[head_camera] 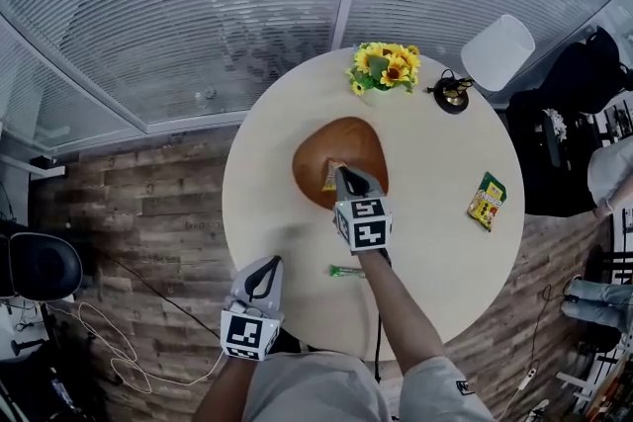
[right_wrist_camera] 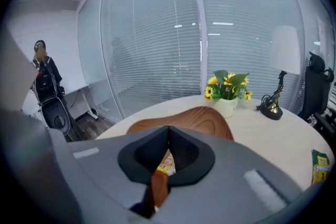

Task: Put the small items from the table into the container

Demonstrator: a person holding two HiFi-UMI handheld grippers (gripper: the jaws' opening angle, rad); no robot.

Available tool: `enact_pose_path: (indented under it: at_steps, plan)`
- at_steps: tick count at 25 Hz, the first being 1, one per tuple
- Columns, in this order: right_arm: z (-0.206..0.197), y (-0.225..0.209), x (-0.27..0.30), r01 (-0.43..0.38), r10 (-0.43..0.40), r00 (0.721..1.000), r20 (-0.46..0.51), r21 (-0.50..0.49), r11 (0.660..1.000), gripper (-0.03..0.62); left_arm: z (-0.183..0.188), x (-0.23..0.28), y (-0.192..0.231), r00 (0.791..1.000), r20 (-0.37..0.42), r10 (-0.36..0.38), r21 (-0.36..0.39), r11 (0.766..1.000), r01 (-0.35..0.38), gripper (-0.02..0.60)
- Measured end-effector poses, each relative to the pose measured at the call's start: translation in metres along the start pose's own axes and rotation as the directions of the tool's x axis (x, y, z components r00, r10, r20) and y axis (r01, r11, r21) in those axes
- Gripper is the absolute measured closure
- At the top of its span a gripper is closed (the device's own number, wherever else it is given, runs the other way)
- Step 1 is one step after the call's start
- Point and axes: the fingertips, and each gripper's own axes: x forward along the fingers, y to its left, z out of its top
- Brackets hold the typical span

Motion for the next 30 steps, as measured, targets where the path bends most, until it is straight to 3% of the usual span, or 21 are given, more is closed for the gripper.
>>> enact_pose_path:
  at_steps: [5, 11, 17, 21, 26, 30]
  plan:
    - [0.005, 0.010, -0.083, -0.028, 0.031, 0.984, 0.173, -0.020, 0.999, 0.591, 0.012, 0.017, -0.014, 0.999, 0.016, -0.035, -0.003, 0.999, 0.035, 0.585]
    - [-0.044, 0.031, -0.161, -0.006, 0.025, 0.969, 0.244, -0.079, 0.997, 0.591, 0.012, 0.030, -0.040, 0.995, 0.013, -0.095, 0.006, 0.995, 0.095, 0.586]
    - [-0.131, 0.056, -0.193, -0.026, 0.027, 0.991, 0.134, -0.007, 1.000, 0.591, -0.007, 0.028, -0.057, 0.994, -0.028, -0.106, 0.030, 0.994, 0.107, 0.588]
    - [-0.159, 0.064, -0.200, -0.028, 0.026, 0.995, 0.095, 0.026, 0.999, 0.591, -0.020, 0.027, -0.066, 0.990, -0.057, -0.125, 0.028, 0.992, 0.127, 0.589]
    - [-0.179, 0.065, -0.191, -0.037, 0.039, 0.998, 0.044, -0.058, 0.998, 0.591, -0.025, 0.024, -0.074, 0.987, -0.064, -0.146, 0.026, 0.989, 0.148, 0.584]
    - [-0.206, 0.066, -0.169, -0.071, 0.067, 0.997, -0.033, -0.135, 0.988, 0.469, -0.029, 0.018, -0.069, 0.989, -0.075, -0.126, 0.033, 0.991, 0.128, 0.584]
